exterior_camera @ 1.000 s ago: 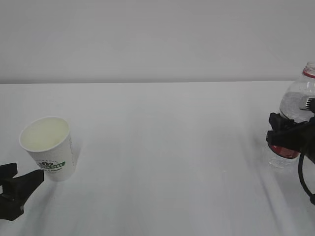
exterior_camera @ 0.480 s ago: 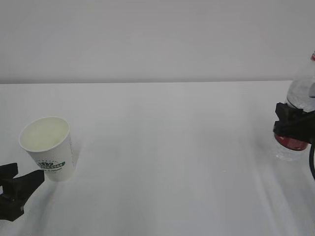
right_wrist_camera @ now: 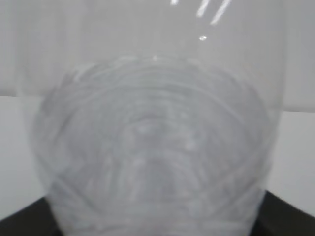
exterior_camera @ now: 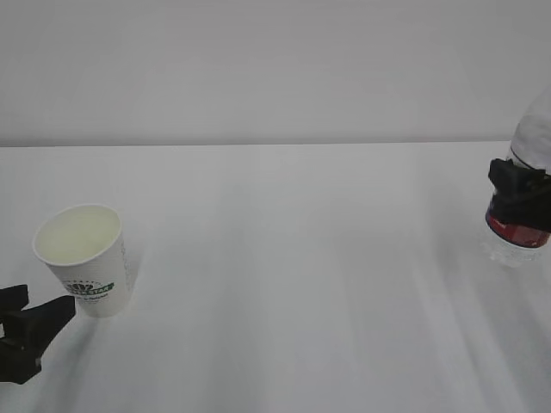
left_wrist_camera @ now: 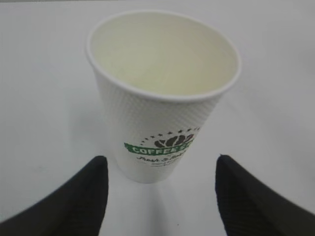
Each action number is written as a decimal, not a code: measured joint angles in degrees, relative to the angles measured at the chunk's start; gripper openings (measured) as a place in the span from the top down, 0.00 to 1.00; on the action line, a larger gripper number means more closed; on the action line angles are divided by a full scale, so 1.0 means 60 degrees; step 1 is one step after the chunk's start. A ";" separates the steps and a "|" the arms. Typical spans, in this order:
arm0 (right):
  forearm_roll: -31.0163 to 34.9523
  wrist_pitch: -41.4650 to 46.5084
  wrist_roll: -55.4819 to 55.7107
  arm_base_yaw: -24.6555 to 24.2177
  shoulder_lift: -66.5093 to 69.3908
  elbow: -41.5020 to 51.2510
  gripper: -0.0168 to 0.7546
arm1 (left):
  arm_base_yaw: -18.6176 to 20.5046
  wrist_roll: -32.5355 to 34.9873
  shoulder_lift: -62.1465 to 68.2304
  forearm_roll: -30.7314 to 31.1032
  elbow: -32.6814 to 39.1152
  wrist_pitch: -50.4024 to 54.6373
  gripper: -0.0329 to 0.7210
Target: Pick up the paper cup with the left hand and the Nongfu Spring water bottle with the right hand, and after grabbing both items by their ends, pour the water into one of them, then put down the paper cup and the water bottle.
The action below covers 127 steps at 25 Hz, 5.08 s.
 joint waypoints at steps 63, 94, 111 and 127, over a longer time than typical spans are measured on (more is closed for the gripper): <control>-0.0045 0.0108 -0.0248 0.0000 -0.0006 0.0000 0.38 | 0.0000 0.0000 0.3460 0.0600 -0.3254 -0.0044 0.06; -0.0045 0.0072 -0.0594 0.0000 -0.0006 0.0000 0.39 | 0.0000 -0.0350 0.3983 0.1144 -0.3536 -0.0044 0.04; -0.0045 0.0072 -0.0617 0.0000 -0.0006 0.0000 0.39 | 0.0000 0.0063 0.3926 0.1206 -0.3557 -0.0044 0.04; -0.0045 0.0072 -0.0639 0.0000 -0.0006 0.0000 0.39 | 0.0000 0.0077 0.3867 0.1229 -0.3608 -0.0044 0.04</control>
